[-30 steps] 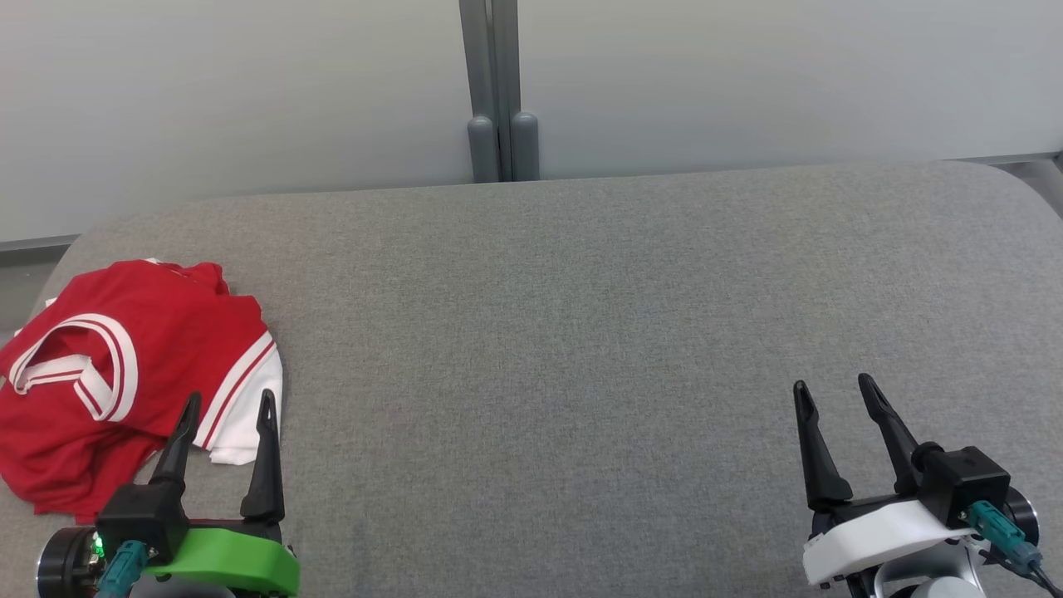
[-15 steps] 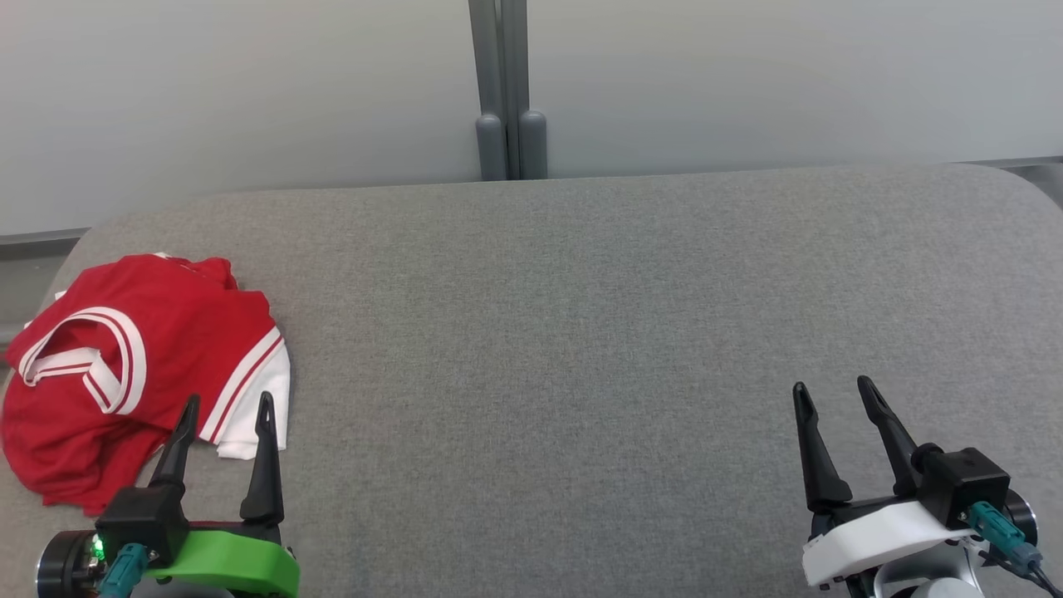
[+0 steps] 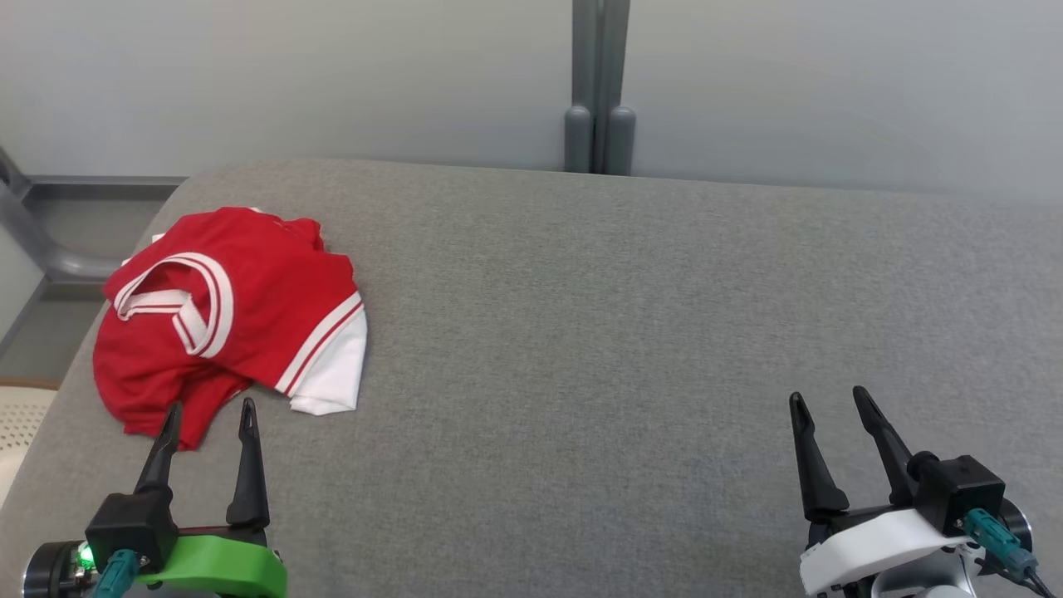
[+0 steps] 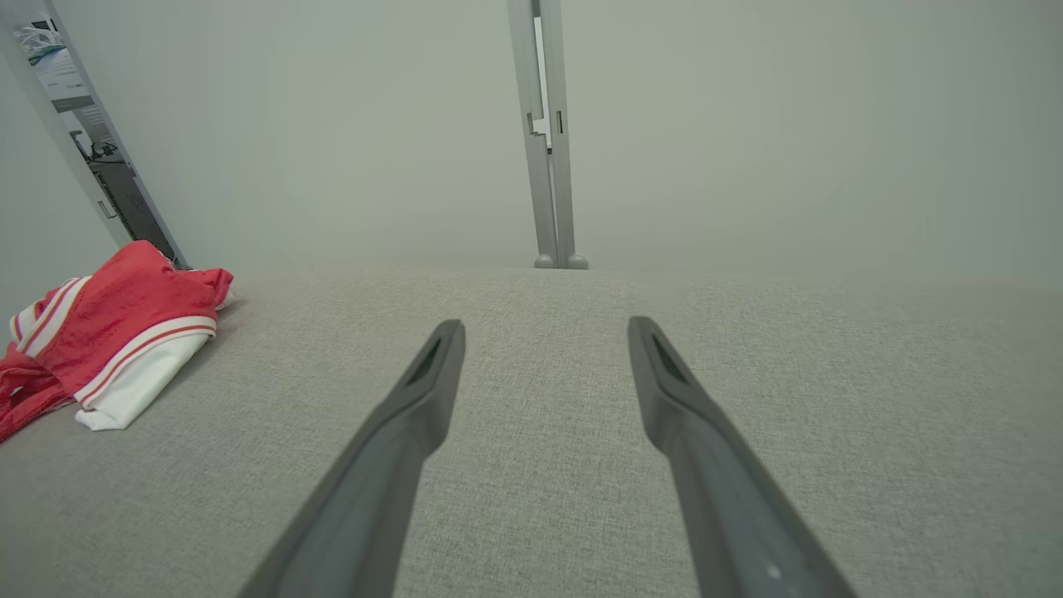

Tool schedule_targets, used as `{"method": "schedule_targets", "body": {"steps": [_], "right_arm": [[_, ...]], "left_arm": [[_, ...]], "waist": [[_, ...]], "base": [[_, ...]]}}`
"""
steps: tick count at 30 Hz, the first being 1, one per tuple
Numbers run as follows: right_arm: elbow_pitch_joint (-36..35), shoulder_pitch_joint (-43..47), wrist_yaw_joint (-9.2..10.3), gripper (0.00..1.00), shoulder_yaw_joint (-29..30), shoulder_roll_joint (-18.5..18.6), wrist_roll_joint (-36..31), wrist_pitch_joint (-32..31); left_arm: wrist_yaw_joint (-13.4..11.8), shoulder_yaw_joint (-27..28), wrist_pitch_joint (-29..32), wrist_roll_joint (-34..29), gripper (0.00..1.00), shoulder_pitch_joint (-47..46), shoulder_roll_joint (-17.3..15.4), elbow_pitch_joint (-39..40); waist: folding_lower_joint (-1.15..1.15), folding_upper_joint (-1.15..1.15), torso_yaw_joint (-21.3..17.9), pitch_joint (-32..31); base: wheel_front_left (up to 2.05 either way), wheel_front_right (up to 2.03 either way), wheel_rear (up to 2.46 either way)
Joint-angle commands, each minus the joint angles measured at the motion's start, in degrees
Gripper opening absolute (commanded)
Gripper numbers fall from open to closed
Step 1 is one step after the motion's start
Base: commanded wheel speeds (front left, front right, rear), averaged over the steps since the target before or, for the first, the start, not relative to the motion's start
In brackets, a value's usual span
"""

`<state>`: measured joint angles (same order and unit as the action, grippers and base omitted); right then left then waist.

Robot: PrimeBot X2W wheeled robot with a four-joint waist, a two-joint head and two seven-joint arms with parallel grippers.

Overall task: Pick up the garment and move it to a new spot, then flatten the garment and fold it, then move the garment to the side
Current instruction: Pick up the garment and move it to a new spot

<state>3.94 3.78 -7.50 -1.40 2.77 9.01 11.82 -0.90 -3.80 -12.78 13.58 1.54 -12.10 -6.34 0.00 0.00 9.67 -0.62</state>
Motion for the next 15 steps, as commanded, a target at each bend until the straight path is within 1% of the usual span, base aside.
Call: {"method": "schedule_targets", "body": {"steps": [1,15], "right_arm": [[0.12,0.5,0.02,1.0,0.14,0.2,0.29,0.39],[1.08,0.3,0.02,1.0,-1.42,0.2,0.47,0.24]], "left_arm": [[-0.18,0.02,-0.33,0.19,1.0,-0.33,-0.31,-0.28],[-0.68,0.55,-1.36,1.15,1.0,0.54,-0.49,-1.89]], "waist": [[0.0,0.0,4.38,0.32],[0.0,0.0,15.18,-0.19]], "base": [[0.0,0.0,0.0],[0.0,0.0,0.0]]}}
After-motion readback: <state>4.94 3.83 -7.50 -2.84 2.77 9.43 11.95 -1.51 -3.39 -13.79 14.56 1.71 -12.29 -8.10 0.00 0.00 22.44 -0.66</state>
